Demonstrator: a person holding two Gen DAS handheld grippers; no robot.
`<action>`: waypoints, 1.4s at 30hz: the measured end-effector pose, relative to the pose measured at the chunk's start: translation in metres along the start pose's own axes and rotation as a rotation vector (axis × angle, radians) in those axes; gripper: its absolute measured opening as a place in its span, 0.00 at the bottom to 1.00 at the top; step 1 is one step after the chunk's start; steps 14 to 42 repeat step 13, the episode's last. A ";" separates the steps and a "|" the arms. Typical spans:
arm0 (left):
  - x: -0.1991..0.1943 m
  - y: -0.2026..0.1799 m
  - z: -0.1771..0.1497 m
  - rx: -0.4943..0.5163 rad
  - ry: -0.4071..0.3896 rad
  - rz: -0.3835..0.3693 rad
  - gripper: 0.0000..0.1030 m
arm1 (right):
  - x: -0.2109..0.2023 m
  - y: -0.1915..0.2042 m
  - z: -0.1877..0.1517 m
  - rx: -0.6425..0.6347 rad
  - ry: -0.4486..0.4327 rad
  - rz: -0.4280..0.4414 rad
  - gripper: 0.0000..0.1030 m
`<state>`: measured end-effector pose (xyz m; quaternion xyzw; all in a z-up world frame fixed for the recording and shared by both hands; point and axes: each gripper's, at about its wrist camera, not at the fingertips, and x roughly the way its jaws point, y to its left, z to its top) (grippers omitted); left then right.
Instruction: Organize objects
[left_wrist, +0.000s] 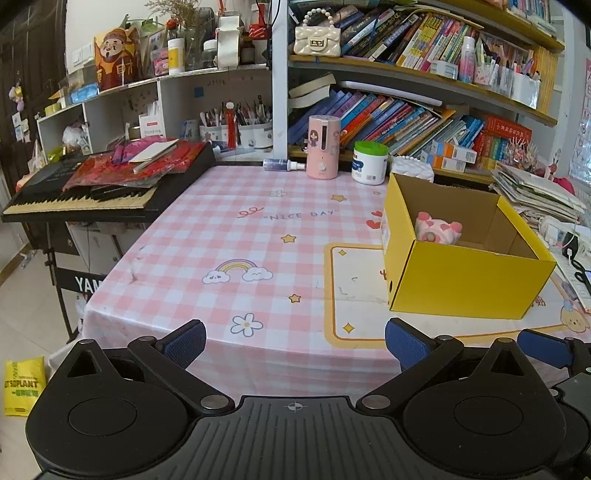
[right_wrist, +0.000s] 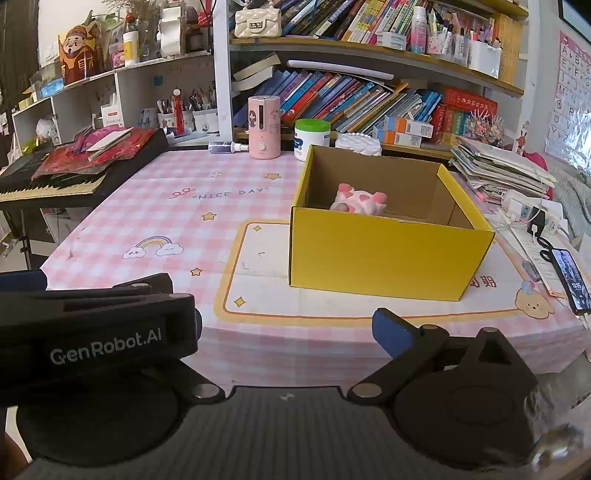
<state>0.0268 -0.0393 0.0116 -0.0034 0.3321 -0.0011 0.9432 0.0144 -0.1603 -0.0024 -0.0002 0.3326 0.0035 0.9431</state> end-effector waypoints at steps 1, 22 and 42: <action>0.000 0.000 0.000 -0.001 0.001 0.000 1.00 | 0.000 0.000 0.000 -0.001 0.000 0.000 0.97; 0.007 0.005 0.000 -0.004 0.014 -0.001 1.00 | 0.008 0.005 0.003 -0.010 0.018 -0.006 0.97; 0.007 0.005 0.000 -0.004 0.014 -0.001 1.00 | 0.008 0.005 0.003 -0.010 0.018 -0.006 0.97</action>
